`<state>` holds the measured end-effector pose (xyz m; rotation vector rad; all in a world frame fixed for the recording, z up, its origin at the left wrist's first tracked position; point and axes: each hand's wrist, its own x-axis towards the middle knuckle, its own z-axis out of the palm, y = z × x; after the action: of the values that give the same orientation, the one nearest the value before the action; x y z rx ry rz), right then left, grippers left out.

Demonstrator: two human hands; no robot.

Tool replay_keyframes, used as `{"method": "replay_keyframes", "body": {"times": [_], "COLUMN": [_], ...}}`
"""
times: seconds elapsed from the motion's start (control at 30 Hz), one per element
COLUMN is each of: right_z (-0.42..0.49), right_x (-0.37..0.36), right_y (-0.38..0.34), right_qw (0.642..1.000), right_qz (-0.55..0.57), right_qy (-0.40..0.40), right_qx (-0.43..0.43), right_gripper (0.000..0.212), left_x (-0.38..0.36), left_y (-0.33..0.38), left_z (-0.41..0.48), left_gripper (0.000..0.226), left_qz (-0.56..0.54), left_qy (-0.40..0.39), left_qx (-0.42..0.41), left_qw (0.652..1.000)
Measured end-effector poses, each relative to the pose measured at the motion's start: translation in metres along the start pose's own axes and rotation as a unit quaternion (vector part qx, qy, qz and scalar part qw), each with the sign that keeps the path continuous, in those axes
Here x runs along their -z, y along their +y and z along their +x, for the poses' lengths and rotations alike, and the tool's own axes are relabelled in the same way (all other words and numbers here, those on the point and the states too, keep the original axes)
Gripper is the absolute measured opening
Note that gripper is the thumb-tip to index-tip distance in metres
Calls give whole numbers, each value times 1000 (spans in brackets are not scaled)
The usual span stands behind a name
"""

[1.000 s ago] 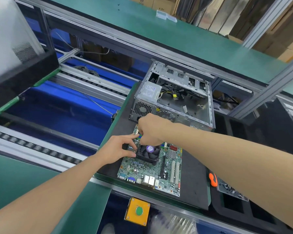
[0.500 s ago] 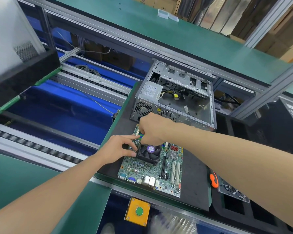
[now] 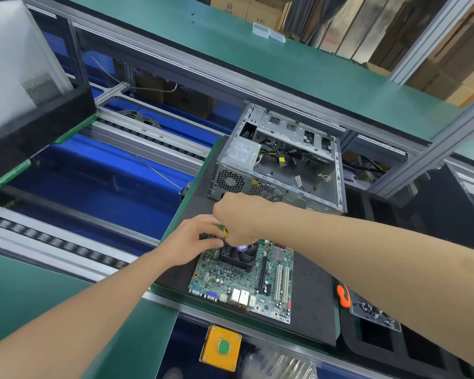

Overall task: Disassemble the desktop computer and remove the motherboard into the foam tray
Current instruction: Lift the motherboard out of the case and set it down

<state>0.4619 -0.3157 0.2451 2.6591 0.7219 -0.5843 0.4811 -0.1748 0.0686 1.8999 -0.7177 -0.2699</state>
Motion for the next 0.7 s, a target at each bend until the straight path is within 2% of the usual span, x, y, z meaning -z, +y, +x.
{"method": "replay_keyframes", "body": {"times": [0.07,0.13,0.17,0.23,0.27,0.33,0.4,0.5,0.6,0.7], "right_z": [1,8,13,22,26,31,35,35,27,21], "right_x": [3,11,14,15,12,10,13,19,18,14], "right_y": [-4,0,1,1,2,1,0,2,9,10], "right_qw": [999,987,978,946,926,909,933,975,988,984], "right_qz": [52,139,167,197,217,243,197,36,-12,-93], "right_qy": [3,-18,-55,-186,-248,-292,-271,-212,-152,-93], "right_qx": [-12,-75,-114,-175,-185,-172,-128,-49,19,119], "right_gripper": [43,43,45,47,44,42,43,44,33,12], "left_x": [2,3,3,3,3,6,12,18,20,22], "left_y": [4,6,5,2,0,0,3,11,13,15], "left_z": [1,2,2,3,3,4,6,11,15,16], "left_gripper": [13,22,23,21,18,19,26,27,22,23], "left_qz": [-14,-25,-31,-36,-36,-42,-60,-90,-101,-136], "left_qy": [-8,-11,-6,-9,-21,-43,-61,-106,-147,-171], "left_qx": [-14,6,24,37,35,25,13,22,31,14], "left_qw": [1000,1000,999,999,999,998,996,990,983,976]}}
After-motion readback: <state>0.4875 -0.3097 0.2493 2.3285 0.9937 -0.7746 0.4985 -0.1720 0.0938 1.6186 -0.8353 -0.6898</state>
